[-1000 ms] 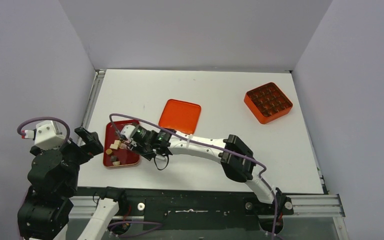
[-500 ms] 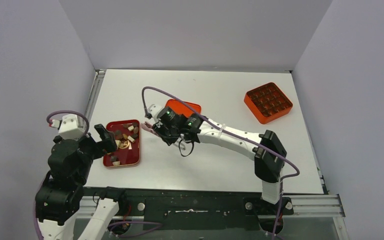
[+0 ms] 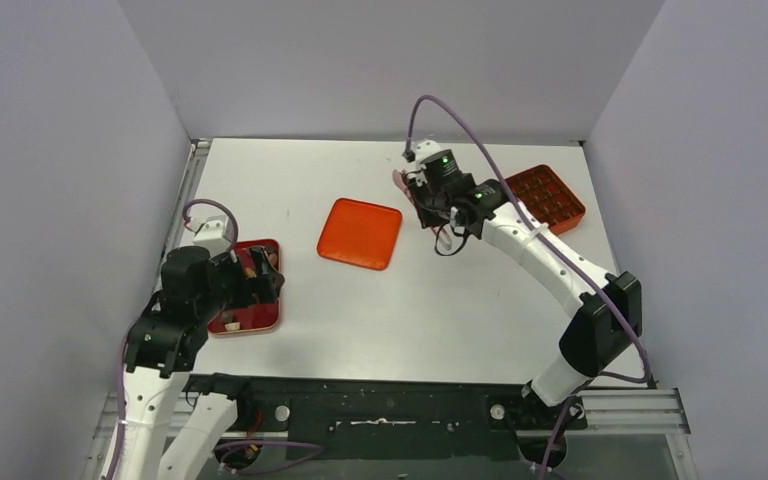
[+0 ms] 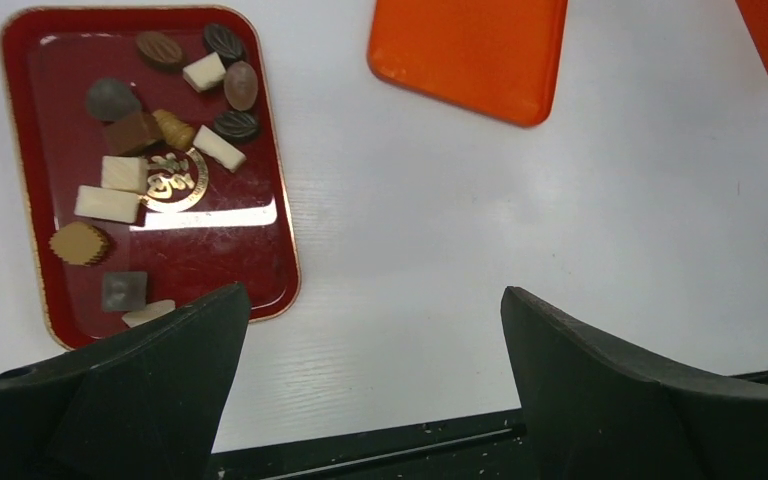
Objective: Pack the chocolate
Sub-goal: Place the fake chocolate in the packing box.
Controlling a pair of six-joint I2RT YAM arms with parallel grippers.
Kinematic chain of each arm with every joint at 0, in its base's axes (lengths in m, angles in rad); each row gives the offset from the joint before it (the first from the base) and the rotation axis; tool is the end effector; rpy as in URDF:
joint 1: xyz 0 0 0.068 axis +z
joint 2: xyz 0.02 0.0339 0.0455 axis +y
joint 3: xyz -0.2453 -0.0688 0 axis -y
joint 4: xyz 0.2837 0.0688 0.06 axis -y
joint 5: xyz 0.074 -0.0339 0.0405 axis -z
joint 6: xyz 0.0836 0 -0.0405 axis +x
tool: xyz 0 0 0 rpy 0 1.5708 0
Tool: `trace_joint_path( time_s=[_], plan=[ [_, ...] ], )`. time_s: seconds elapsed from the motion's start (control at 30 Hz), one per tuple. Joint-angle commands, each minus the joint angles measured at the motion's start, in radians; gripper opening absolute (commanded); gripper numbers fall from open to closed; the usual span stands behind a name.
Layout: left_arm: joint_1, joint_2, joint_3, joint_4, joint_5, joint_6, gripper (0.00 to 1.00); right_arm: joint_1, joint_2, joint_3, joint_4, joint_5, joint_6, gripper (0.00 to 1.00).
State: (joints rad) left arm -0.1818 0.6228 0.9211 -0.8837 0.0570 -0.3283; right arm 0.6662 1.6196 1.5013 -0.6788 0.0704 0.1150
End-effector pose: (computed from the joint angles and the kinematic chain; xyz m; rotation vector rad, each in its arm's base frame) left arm 0.2013 -0.0418 0.3103 -0.1261 2.1730 -0.3548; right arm 0.3423 0.2616 0.2720 -0.6160 2.3040 0.2922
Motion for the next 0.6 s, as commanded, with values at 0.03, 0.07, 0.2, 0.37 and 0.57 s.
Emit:
trace_joint_path(
  time_s=[0.03,0.07,0.2,0.37,0.57],
  plan=[
    [-0.004,0.025,-0.066,0.161,0.124,0.008,0.97,-0.137,-0.055,0.013,-0.04,0.049,-0.001,0.17],
    [-0.003,0.028,-0.083,0.18,0.144,0.007,0.97,-0.163,-0.052,0.015,-0.048,0.046,-0.001,0.17],
    [-0.004,0.034,-0.145,0.237,0.196,0.005,0.97,-0.291,-0.045,0.012,-0.063,0.019,0.005,0.18],
    [-0.002,0.04,-0.174,0.243,0.187,0.018,0.97,-0.4,-0.016,0.017,-0.089,0.013,0.008,0.19],
    [-0.002,0.041,-0.171,0.23,0.168,0.04,0.97,-0.488,0.029,0.019,-0.091,-0.002,0.012,0.2]
  ],
)
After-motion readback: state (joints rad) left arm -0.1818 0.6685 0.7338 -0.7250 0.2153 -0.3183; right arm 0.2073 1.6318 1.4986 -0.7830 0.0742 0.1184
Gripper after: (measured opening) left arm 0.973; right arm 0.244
